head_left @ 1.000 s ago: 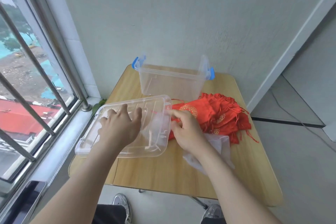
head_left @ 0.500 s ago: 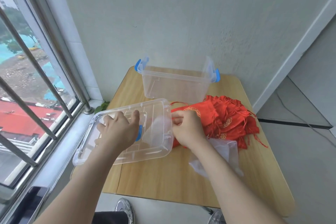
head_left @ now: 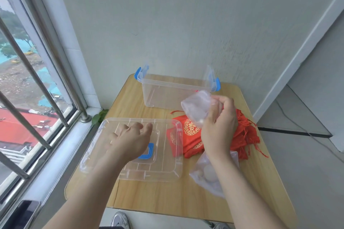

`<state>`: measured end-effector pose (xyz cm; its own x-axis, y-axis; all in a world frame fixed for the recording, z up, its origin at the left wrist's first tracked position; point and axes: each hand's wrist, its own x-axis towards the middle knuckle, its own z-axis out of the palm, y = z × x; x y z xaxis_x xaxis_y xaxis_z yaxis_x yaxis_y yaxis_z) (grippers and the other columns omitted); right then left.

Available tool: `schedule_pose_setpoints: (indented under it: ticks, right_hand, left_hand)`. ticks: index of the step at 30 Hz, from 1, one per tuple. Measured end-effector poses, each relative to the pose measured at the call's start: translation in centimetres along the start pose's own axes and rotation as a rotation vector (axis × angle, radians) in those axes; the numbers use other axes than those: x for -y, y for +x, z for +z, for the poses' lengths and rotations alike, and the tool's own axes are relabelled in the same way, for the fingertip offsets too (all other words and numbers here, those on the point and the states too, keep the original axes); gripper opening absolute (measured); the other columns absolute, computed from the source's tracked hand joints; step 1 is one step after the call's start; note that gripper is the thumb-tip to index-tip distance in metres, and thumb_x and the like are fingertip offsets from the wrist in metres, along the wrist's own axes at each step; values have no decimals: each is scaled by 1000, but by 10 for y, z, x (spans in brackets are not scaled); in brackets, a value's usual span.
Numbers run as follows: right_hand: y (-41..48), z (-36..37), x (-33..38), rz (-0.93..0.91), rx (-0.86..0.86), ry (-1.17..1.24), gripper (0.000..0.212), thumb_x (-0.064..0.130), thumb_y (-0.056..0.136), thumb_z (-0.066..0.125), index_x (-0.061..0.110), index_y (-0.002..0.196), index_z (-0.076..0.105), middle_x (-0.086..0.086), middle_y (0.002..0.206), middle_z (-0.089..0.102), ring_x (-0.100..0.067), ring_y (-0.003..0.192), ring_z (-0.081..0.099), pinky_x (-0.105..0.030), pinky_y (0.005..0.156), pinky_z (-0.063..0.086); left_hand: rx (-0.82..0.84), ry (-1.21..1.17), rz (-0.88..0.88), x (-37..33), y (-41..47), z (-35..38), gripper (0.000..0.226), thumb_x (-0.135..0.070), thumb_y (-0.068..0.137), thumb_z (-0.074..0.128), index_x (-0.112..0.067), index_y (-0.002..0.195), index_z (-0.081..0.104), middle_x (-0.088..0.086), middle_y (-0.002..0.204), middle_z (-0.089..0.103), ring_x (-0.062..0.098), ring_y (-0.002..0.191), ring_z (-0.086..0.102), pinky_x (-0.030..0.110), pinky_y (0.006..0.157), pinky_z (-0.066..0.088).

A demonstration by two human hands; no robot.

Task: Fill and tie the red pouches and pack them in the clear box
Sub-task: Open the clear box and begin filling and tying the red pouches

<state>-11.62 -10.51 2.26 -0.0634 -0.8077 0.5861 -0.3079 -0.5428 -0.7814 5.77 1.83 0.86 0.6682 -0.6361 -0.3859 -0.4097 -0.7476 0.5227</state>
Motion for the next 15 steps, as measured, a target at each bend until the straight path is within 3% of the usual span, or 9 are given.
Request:
schedule_pose_setpoints:
  ticks: [2,4,8,10,12,13,15]
  right_hand:
    - [3,1,-3,-18,53,-70,15,20,113,48,13,109,61,7,83,64,-19,74,57,-28,63,36]
    - [6,4,-1,-34,96,-140,15,22,113,47,14,106,59,7,74,60,-20,66,53,-39,61,33]
    - [20,18,10,130,149,22,5,18,109,55,20,109,61,20,89,61,2,78,58,-24,73,43]
    - [29,30,15,269,182,212,14,16,105,57,28,112,61,5,94,68,-1,77,63,-29,72,50]
    - [37,43,21,291,184,317,27,11,100,55,33,114,63,-5,105,73,-15,84,70,-34,73,55]
    - [41,48,26,255,178,323,30,7,99,55,30,115,66,-3,109,74,-12,89,71,-31,76,56]
    - [50,62,36,142,147,258,28,1,99,58,19,115,72,10,108,73,8,91,66,-15,81,52]
  left_hand:
    - [-98,83,27,-10,2,-1,55,-60,104,30,-34,148,52,5,151,45,40,145,26,56,110,22]
    - [-274,34,132,-22,9,-2,46,-49,106,38,-30,146,53,6,144,48,37,139,33,51,103,25]
    - [-544,-276,451,-39,39,-7,49,-20,104,52,-25,152,43,10,148,40,35,134,46,45,107,34]
    - [-540,-359,535,-46,52,-15,60,-10,104,51,-27,159,35,12,158,31,33,143,42,36,108,33]
    - [-467,-416,535,-53,63,-25,64,-9,107,47,-30,164,28,10,167,22,28,157,25,29,112,25]
    - [-435,-442,526,-56,68,-29,63,-11,108,46,-31,165,26,6,170,21,23,159,21,28,114,22]
    - [-366,-506,489,-60,75,-34,57,-19,111,43,-34,164,29,1,165,35,20,155,30,34,120,28]
